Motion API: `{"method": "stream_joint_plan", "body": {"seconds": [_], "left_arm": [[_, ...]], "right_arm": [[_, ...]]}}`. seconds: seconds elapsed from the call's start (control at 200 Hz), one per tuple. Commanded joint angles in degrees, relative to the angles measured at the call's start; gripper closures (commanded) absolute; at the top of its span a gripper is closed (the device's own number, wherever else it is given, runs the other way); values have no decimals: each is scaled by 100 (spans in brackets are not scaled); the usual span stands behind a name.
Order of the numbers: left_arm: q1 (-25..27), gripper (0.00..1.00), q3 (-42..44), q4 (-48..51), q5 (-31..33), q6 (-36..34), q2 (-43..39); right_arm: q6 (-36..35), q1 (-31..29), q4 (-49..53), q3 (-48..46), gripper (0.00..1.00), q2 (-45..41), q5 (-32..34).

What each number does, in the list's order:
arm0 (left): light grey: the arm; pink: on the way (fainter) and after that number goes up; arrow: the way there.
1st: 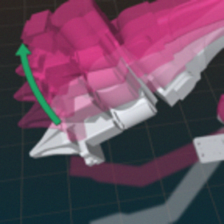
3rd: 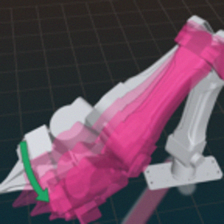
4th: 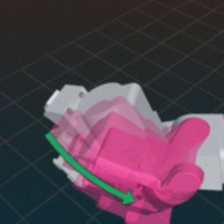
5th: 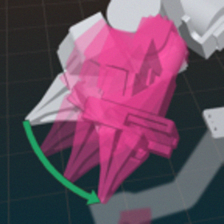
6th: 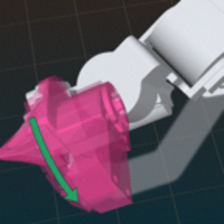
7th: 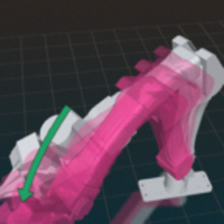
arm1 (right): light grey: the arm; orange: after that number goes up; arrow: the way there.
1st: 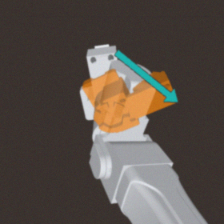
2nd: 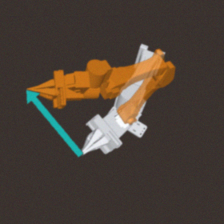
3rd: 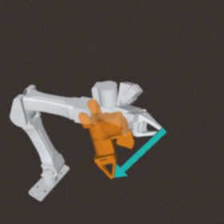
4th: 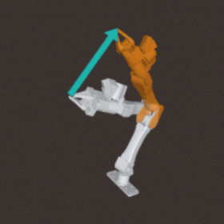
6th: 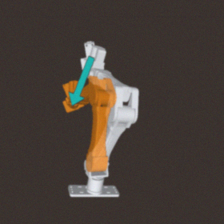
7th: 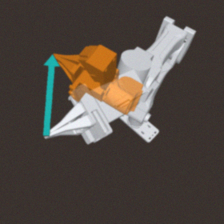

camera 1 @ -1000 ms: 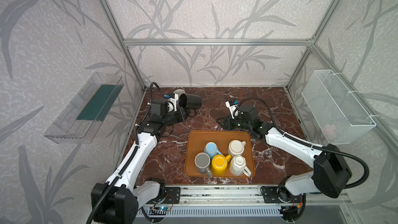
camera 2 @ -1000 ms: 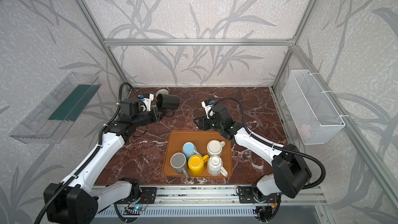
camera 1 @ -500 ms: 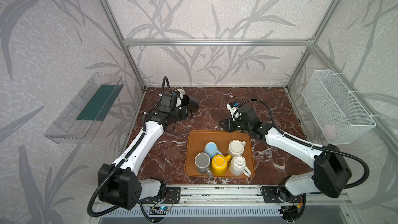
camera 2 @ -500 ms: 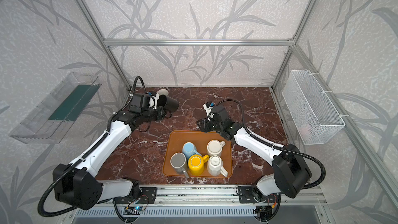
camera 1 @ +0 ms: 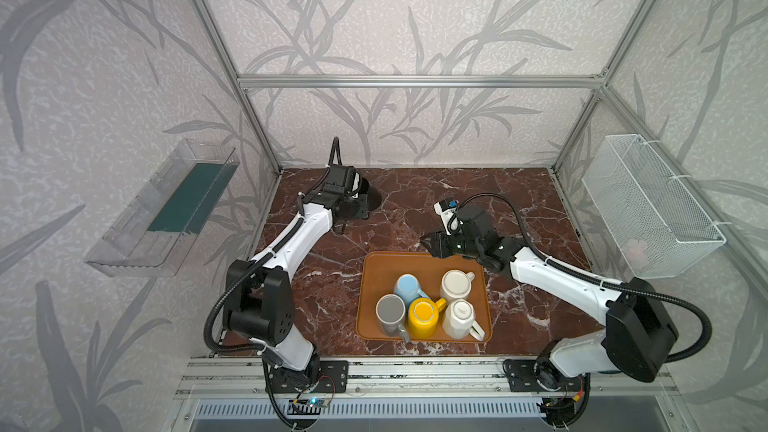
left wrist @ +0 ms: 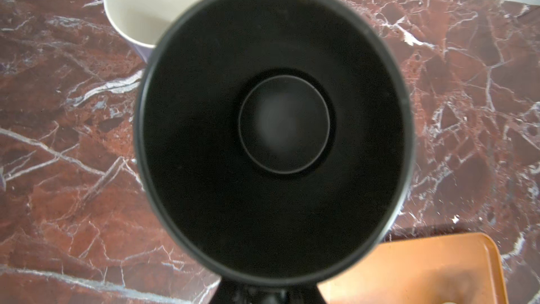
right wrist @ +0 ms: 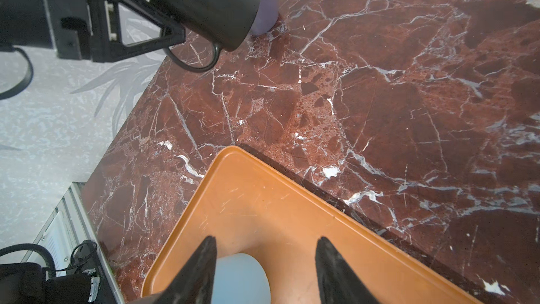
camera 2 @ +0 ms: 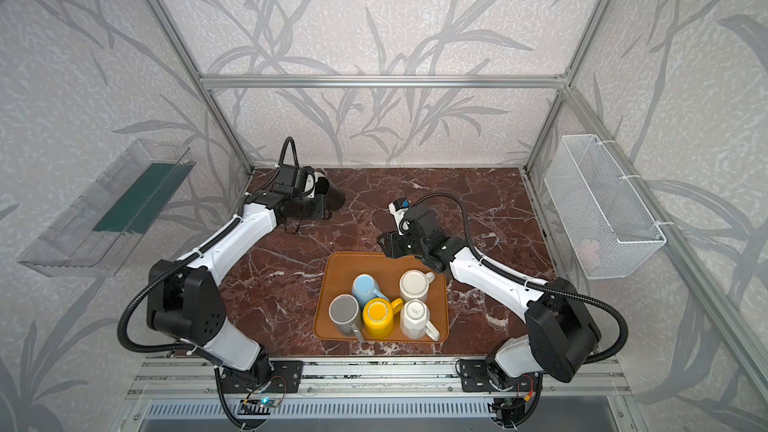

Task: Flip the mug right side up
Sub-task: 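Carry the black mug toward the lavender mug and turn it upright with the left gripper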

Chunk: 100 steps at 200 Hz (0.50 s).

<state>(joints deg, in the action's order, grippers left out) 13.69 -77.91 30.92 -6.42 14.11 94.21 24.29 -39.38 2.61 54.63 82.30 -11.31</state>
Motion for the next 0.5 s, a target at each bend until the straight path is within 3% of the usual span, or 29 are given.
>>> {"method": "stream_joint_plan", "body": {"seconds": [0.0, 0.495], "left_arm": [[-42, 100, -569, -213, 179, -265, 275], [-45, 100, -2392, 275, 745, -484, 2116]], "right_arm": [[-69, -65, 250, 198, 45, -159, 146], [-110, -141, 623, 20, 45, -534, 362]]}}
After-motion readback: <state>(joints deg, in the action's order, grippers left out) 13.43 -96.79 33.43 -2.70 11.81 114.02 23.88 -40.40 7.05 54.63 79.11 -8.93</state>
